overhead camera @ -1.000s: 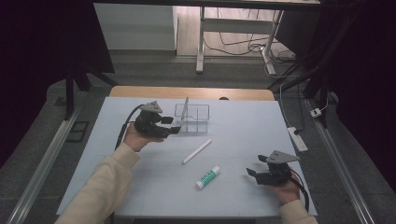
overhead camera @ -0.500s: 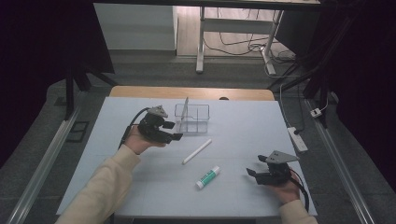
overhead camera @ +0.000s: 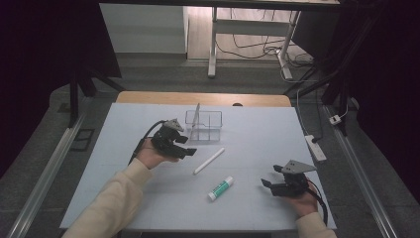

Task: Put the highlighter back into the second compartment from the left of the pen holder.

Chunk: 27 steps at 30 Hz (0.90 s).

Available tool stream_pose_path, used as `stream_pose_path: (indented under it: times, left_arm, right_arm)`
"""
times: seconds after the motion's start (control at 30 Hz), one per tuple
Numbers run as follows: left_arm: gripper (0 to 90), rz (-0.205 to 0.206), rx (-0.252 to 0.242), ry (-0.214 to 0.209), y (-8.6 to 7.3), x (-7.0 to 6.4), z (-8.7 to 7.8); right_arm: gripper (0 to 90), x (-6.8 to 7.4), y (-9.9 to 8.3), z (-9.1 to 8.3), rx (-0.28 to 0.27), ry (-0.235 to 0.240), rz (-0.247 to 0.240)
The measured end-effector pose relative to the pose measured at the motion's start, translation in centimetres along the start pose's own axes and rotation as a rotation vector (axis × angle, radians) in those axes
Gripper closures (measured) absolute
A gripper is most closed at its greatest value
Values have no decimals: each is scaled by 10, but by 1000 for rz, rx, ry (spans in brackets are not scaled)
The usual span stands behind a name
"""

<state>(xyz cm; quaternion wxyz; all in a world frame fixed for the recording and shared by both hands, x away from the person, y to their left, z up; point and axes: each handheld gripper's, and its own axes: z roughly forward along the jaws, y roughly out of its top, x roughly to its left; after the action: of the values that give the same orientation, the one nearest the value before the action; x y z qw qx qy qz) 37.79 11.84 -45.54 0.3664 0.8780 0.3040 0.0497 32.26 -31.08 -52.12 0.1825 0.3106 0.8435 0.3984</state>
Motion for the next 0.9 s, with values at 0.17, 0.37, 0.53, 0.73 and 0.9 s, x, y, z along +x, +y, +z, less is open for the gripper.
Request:
stream_pose_path:
  times: [0.17,0.37,0.53,0.73,0.9]
  left_arm:
    - [372,6,32,-6,-1,-4,8]
    - [372,17,68,-15,3,-9,21]
    - [372,21,100,-22,5,-12,31]
    - [371,30,137,-29,6,-14,40]
    - [371,35,151,-33,6,-17,44]
  right_arm:
    - [249,0,0,0,1,0,0]
    - [248,1,0,1,10,0,-1]
    - [248,0,-1,1,10,0,-1]
    - [249,0,-1,1,11,0,-4]
    - [248,0,-1,1,14,-2,-7]
